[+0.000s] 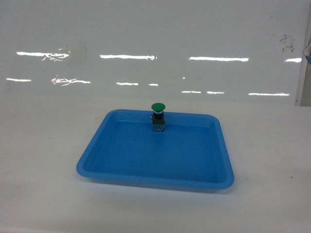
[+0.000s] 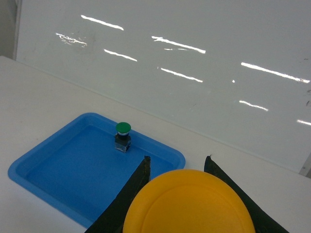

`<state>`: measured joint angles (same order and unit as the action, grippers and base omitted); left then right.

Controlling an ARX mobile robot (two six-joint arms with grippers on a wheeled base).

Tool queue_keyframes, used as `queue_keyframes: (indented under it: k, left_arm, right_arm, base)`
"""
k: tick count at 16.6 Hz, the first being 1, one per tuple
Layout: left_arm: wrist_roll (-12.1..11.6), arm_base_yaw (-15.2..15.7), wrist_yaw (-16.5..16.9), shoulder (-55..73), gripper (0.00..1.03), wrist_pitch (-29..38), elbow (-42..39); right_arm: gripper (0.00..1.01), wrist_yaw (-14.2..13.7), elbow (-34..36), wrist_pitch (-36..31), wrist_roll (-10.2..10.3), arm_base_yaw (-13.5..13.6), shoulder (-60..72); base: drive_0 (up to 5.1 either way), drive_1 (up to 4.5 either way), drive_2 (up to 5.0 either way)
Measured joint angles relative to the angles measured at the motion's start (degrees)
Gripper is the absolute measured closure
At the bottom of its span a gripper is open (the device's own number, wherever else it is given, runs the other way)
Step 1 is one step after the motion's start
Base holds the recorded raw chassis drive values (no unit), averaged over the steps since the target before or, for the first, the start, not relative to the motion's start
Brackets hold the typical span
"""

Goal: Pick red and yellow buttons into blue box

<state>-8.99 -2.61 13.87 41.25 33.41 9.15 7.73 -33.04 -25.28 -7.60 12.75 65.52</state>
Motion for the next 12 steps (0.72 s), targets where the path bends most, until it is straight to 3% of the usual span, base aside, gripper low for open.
queue_keyframes:
  k: [8,12]
  left_arm:
    - [0.0,0.0,0.0,0.0,0.79,0.0,0.0]
    - [0.0,0.0,0.1,-0.5,0.79,0.2,0.0]
  right_arm:
    - [0.72,0.0,0.0,-0.3,0.0,0.0,0.0]
    - [0.72,0.0,0.0,0.0,0.0,0.0,-0.6]
  base:
    - [0.1,-4.21,4.3]
    - [0.0,0.00,0.0]
